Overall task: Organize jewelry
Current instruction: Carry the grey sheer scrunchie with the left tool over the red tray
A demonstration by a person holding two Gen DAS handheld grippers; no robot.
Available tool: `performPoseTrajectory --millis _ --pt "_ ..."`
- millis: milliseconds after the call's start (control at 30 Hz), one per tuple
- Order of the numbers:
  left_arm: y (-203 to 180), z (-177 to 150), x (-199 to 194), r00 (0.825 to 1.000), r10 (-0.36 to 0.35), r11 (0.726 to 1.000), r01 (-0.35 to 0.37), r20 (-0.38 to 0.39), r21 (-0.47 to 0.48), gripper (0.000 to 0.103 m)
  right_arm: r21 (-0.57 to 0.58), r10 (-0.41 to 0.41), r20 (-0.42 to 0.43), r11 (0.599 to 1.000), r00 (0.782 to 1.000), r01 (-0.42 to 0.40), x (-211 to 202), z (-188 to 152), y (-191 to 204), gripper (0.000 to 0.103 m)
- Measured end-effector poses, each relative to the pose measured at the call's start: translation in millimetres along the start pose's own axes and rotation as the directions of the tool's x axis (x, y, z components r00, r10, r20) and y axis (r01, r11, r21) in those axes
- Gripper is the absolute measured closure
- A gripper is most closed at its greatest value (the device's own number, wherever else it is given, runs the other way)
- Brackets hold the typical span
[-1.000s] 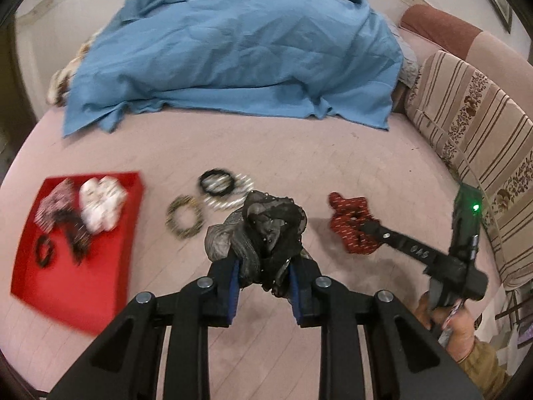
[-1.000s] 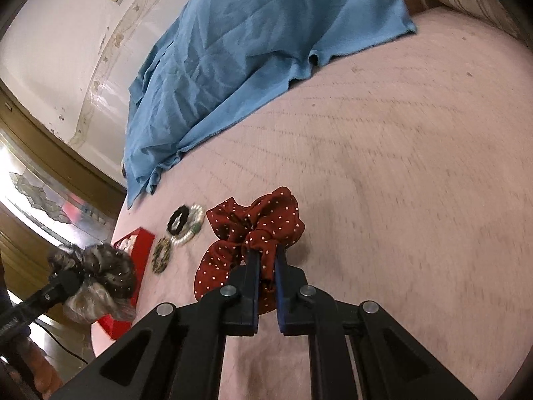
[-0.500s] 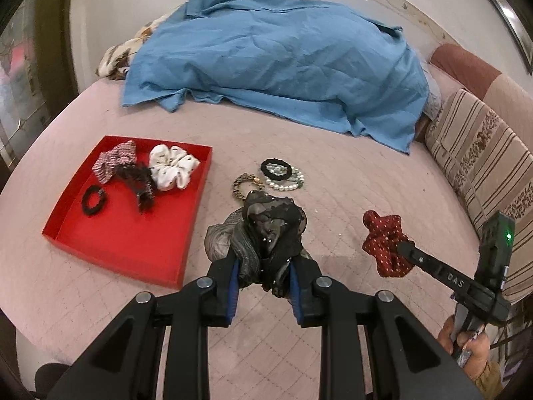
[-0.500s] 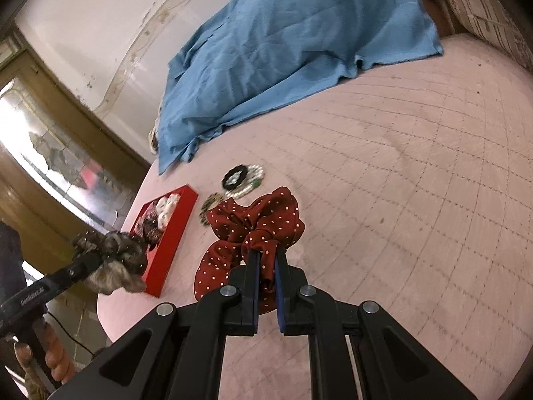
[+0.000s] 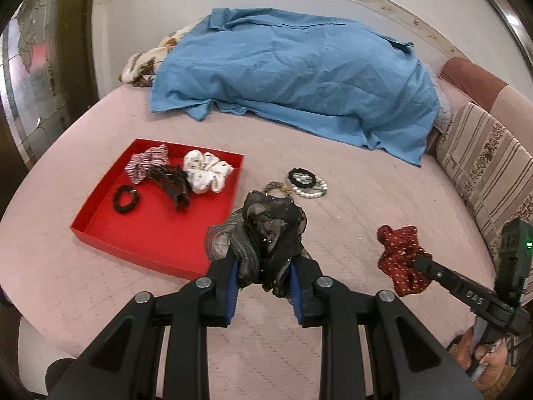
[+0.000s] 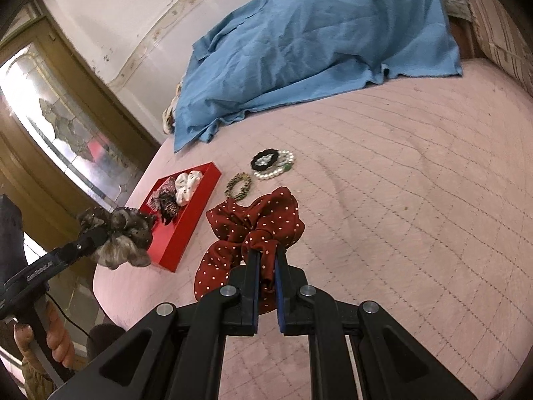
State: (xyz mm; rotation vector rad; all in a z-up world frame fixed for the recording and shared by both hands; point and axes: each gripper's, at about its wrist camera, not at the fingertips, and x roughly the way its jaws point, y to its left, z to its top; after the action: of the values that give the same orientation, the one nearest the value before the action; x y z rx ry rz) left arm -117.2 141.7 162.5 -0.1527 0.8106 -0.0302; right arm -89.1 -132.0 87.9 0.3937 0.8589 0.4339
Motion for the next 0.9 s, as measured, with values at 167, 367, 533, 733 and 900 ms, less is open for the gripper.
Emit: performPoseTrajectory --millis 167,367,533,733,900 --pt "25 -2 -1 0.999 0.049 0.999 -0.049 0.02 -0.018 0.078 -0.052 -0.005 -0.019 0.999 1.0 0.004 4 1 20 0.094" --pt "79 5 10 0.99 0.137 0.99 -0.137 0.033 -0.024 0.076 -0.113 -0.01 -0.068 0.994 0.998 0.002 23 6 49 0.094" --pt "129 14 36 0.982 0.191 0.979 -0.19 -0.001 -0.075 0.076 -0.165 -0.001 -0.108 0.986 0.994 -0.017 47 14 81 0.094" --pt "181 31 71 0.987 0.153 0.968 -0.158 -0.041 -0.193 0.076 -0.25 0.023 -0.152 0.966 0.988 -0.061 89 25 131 0.094" --pt "189 44 93 0.982 0.185 0.968 -0.19 -0.046 -0.165 0.076 -0.31 0.026 -0.189 0.947 0.982 -0.085 133 30 170 0.094"
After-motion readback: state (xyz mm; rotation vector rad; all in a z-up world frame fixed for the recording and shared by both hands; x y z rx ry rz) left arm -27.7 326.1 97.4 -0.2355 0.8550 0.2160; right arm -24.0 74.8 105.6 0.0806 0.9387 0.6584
